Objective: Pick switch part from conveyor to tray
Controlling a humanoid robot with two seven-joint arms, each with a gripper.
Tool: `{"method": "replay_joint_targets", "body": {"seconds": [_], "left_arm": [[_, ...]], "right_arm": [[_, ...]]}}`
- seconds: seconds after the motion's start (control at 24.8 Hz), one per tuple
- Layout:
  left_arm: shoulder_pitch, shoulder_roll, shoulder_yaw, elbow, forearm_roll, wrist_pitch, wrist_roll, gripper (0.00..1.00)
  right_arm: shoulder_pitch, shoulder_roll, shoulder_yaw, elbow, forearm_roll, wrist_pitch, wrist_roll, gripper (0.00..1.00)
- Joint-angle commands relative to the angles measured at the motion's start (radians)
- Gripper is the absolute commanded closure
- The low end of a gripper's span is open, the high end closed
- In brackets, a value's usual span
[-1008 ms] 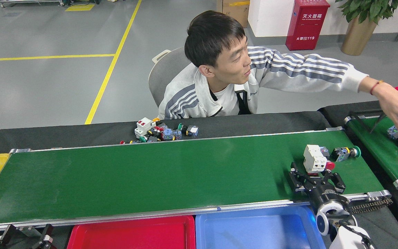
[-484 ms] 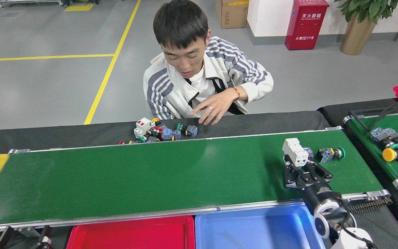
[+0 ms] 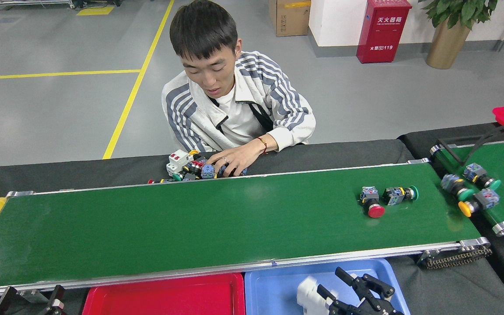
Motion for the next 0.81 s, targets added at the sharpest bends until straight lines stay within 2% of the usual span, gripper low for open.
{"method": "replay_joint_targets", "body": {"seconds": [0.0,0.12,0.2,0.4,0.6,0.77], "left_arm": [[-0.004,0.012,0.004,-0.006,0.005,-0.001,0.004,0.00],[-0.008,0.012,0.004,-0.006,0.005,-0.001,0.004,0.00],[-0.010,0.012,0.004,-0.008,0.005,-0.001,0.004,0.00],[-0.011,0.010,0.004,-0.008,0.005,0.001,0.004,0.00],[-0.011,0.010,0.004,-0.011,0.006,-0.001,0.004,0.00],[-0.014,0.009,0.004,-0.014,0.006,-0.001,0.005,0.00]], "right_arm": [[-0.013,0.023,-0.003,-0.013,0.047,0.275,-0.006,0.09],[-0.005,0.089,0.003,-0.012,0.144,0.536,-0.033,0.08],[-0.001,0.112,0.018,-0.007,0.168,0.609,-0.055,0.07],[-0.033,0.113,0.024,0.020,0.170,0.643,-0.047,0.07],[-0.167,0.120,0.064,0.111,0.211,0.677,-0.024,0.06],[-0.277,0.121,0.141,0.221,0.213,0.746,-0.012,0.03]]}}
